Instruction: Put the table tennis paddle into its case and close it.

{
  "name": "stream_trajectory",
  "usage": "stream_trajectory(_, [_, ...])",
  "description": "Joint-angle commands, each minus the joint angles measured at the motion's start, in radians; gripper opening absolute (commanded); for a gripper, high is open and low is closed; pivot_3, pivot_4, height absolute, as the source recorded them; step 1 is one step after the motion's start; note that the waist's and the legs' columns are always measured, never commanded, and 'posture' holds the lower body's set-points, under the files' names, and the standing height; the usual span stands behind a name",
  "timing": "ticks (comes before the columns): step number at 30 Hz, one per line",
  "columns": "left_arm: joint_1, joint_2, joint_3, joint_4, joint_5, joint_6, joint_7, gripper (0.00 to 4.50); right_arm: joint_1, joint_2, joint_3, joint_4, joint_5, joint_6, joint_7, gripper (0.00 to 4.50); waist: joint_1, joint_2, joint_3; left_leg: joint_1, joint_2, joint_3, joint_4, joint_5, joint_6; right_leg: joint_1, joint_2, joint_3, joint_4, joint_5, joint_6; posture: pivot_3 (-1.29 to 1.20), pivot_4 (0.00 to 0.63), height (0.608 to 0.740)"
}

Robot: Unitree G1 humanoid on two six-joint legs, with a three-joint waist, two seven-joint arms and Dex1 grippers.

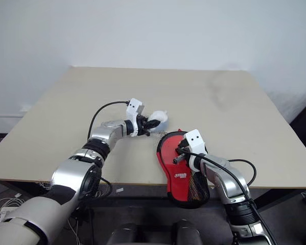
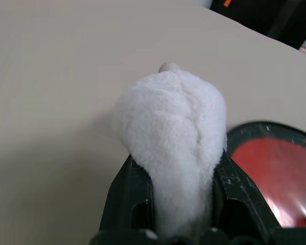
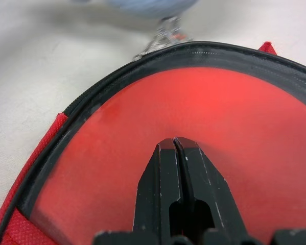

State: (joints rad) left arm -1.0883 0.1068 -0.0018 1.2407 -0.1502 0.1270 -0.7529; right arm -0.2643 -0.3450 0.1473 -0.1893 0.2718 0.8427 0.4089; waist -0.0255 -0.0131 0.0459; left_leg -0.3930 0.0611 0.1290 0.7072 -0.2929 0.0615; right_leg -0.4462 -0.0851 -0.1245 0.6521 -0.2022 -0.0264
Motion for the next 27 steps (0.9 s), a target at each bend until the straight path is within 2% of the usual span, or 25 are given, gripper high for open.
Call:
stream_trajectory(1, [-0.100, -0.030, 0.021, 0.017, 0.031, -0.077, 0.088, 1.10, 0.005, -0.002, 0.012, -0.011, -0.007, 0.008, 0.008, 0.00, 0.000, 0.000, 0.000, 0.000, 0.000, 0.000, 0.000, 0.000, 0.000, 0.000, 0.000, 0.000, 0.000, 0.000, 0.000, 0.00, 0.000, 0.740])
stream_trajectory(7, [-0.164, -0.098, 0.027, 0.059, 0.079, -0.130, 0.217, 1.10, 0.012, 0.003, 0.014, -0.025, -0.008, 0.012, 0.002, 0.00, 0.000, 0.000, 0.000, 0.000, 0.000, 0.000, 0.000, 0.000, 0.000, 0.000, 0.000, 0.000, 0.000, 0.000, 0.000, 0.00, 0.000, 0.740])
stream_trajectory(10, [-0.173, -0.135, 0.025, 0.062, 0.093, -0.139, 0.201, 1.10, 0.019, 0.002, 0.012, -0.038, -0.008, 0.018, -0.001, 0.00, 0.002, 0.000, 0.000, 0.000, 0.000, -0.001, 0.000, 0.000, 0.000, 0.000, 0.000, 0.000, 0.000, 0.000, 0.000, 0.00, 0.000, 0.740])
stream_trajectory(12, [-0.163, -0.156, 0.019, 0.057, 0.099, -0.140, 0.130, 1.10, 0.022, 0.000, 0.008, -0.049, -0.006, 0.024, -0.003, 0.00, 0.002, 0.000, 0.000, 0.000, 0.000, 0.000, 0.000, 0.000, 0.000, 0.000, 0.000, 0.000, 0.000, 0.000, 0.000, 0.00, 0.000, 0.740])
stream_trajectory(17, [-0.076, -0.167, -0.060, 0.022, 0.147, -0.177, -0.195, 1.10, 0.039, -0.002, 0.000, -0.069, -0.003, 0.036, -0.009, 0.00, 0.003, 0.000, 0.000, 0.000, 0.000, 0.000, 0.000, 0.000, 0.000, 0.000, 0.000, -0.001, 0.000, 0.000, 0.000, 0.00, 0.000, 0.740])
stream_trajectory(22, [-0.018, -0.138, -0.101, 0.002, 0.181, -0.185, -0.328, 1.10, 0.041, -0.002, -0.004, -0.077, -0.003, 0.043, -0.010, 0.00, 0.003, 0.000, 0.000, 0.000, 0.000, -0.001, 0.000, 0.000, 0.000, 0.000, 0.000, -0.001, 0.000, 0.000, 0.000, 0.00, 0.000, 0.740])
stream_trajectory(25, [-0.006, -0.117, -0.107, -0.004, 0.190, -0.181, -0.336, 1.10, 0.040, -0.003, -0.003, -0.079, -0.001, 0.046, -0.007, 0.00, 0.003, 0.000, 0.000, 0.000, 0.000, -0.001, 0.000, 0.000, 0.001, 0.000, -0.001, -0.001, 0.000, 0.000, 0.000, 0.00, 0.000, 0.740])
stream_trajectory(26, [-0.006, -0.107, -0.106, -0.005, 0.191, -0.173, -0.340, 1.51, 0.038, -0.003, -0.002, -0.076, -0.002, 0.046, -0.005, 0.00, 0.003, 0.000, 0.000, -0.001, 0.000, -0.001, 0.000, 0.000, 0.001, 0.000, -0.001, -0.001, 0.000, 0.000, 0.000, 0.00, 0.000, 0.740])
stream_trajectory(27, [-0.009, -0.098, -0.101, -0.007, 0.188, -0.159, -0.345, 1.74, 0.035, -0.003, 0.000, -0.074, -0.003, 0.046, -0.004, 0.00, 0.003, 0.000, 0.000, 0.000, 0.000, -0.001, 0.000, 0.000, 0.001, 0.000, -0.001, -0.001, 0.000, 0.000, 0.000, 0.00, 0.000, 0.740])
